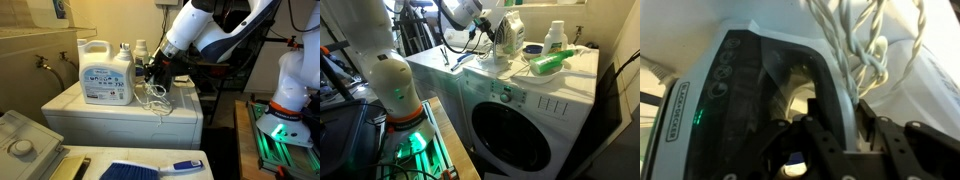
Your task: Put the iron in a lying position
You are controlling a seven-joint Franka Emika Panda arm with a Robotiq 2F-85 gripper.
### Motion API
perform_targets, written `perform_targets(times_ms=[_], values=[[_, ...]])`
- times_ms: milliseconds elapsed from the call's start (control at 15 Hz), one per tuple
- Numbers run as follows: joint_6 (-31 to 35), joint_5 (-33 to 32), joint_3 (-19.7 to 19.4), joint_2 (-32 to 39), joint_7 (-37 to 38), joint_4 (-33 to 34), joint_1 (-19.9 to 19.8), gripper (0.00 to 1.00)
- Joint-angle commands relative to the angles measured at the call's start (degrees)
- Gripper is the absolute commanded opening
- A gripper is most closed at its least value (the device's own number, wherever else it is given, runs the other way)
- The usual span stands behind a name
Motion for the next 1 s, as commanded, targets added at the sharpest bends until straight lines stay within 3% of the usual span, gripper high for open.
perform_targets(times_ms=[0,467,933], values=[[4.09,8.12,-0.4,-4.65,-1.78,-5.05,-1.26,0.16],[15.16,18.59,-2.52,-8.34,-7.75,-11.62,-2.14,0.16],[22.09,36.23,-5.52,-11.31,-17.66,-18.25,0.02,0.16]])
